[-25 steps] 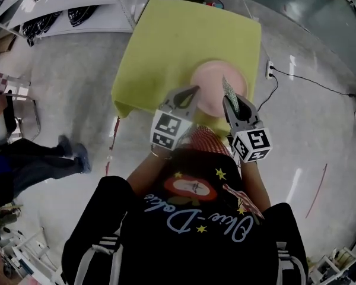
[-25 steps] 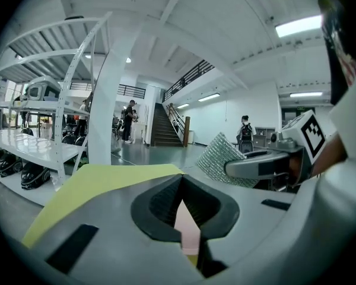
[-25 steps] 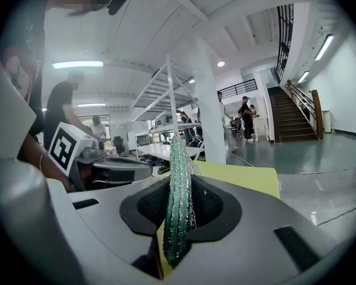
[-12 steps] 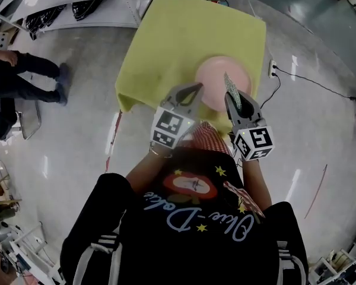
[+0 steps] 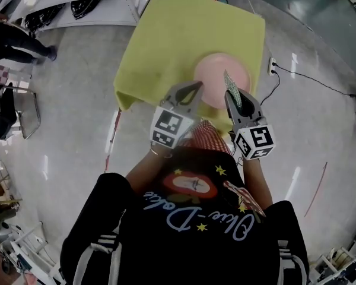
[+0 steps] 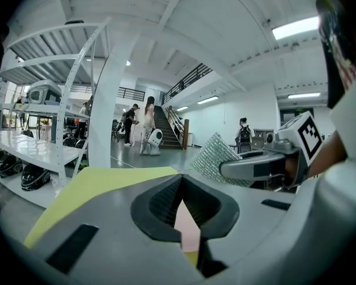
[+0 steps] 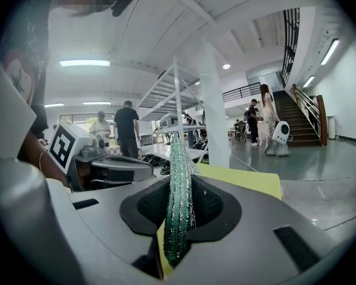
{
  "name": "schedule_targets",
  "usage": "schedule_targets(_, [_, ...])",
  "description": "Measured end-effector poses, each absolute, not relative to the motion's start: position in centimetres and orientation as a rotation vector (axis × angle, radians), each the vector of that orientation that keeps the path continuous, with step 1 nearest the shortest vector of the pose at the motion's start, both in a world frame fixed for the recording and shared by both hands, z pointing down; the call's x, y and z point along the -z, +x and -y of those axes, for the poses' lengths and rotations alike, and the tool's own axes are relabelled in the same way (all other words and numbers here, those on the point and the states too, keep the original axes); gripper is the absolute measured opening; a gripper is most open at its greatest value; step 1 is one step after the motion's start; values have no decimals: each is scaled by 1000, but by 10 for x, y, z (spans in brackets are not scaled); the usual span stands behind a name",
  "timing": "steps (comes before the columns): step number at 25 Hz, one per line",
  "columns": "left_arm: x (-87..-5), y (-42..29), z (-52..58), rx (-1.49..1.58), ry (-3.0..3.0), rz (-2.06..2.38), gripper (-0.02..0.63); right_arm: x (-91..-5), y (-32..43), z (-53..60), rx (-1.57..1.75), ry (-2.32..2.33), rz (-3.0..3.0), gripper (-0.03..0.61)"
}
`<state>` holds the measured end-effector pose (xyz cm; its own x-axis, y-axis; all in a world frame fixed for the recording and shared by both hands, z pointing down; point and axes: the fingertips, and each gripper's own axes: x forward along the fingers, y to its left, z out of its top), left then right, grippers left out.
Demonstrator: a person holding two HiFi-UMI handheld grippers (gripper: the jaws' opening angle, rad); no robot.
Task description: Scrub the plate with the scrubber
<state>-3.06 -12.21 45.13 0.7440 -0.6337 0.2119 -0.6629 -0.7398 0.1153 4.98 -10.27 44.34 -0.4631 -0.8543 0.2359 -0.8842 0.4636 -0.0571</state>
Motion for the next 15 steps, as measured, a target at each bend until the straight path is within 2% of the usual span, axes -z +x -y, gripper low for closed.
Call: schedule_targets(15, [-446,-15,112,-195,2781,989,2,-432,62,91,-214,1577,2539,61])
